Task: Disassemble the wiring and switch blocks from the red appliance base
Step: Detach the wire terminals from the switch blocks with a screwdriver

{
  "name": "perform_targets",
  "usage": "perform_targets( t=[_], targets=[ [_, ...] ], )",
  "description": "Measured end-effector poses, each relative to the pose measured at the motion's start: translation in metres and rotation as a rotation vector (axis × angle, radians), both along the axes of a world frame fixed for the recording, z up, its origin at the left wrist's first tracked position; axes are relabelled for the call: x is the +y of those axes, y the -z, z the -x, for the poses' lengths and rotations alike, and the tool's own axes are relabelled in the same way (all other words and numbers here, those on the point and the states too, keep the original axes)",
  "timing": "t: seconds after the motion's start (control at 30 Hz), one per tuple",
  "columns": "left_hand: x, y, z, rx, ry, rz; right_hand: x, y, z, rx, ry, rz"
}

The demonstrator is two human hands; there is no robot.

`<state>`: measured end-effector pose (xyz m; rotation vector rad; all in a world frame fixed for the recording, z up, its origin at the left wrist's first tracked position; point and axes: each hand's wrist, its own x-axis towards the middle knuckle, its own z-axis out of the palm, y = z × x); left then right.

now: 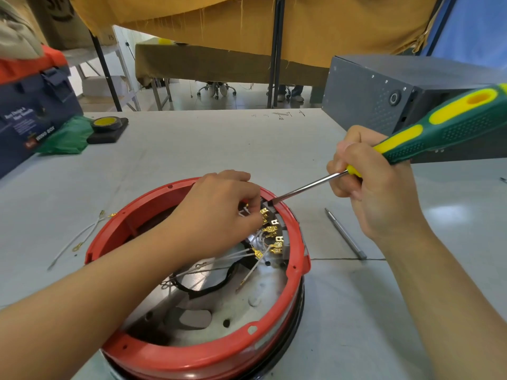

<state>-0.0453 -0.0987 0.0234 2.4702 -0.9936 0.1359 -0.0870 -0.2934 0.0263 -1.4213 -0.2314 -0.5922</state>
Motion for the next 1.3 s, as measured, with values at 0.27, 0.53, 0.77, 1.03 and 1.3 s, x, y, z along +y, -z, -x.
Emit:
perform_targets(
  t=[0.27, 0.53, 0.77, 1.03, 1.3],
  targets=[
    [0.0, -0.005, 0.002, -0.008, 0.008, -0.011, -0.002, 0.002, 0.0, 0.021, 0.005, -0.002],
    [0.001, -0.004, 0.001, -0.008, 0.025, 0.0, -0.001, -0.002, 0.0, 0.04, 0.007, 0.007],
    [0.001, -0.002, 0.0, -0.007, 0.012, 0.008, -0.003, -0.013, -0.011, 0.083, -0.042, 0.025],
    [0.003, 0.002, -0.003, 0.015, 0.008, 0.017, -0.001, -0.029, -0.024, 0.138, -0.149, 0.196],
    [0.003, 0.003, -0.005, -0.013, 0.014, 0.02, 0.004, -0.043, -0.031, 0.175, -0.185, 0.387]
  ],
)
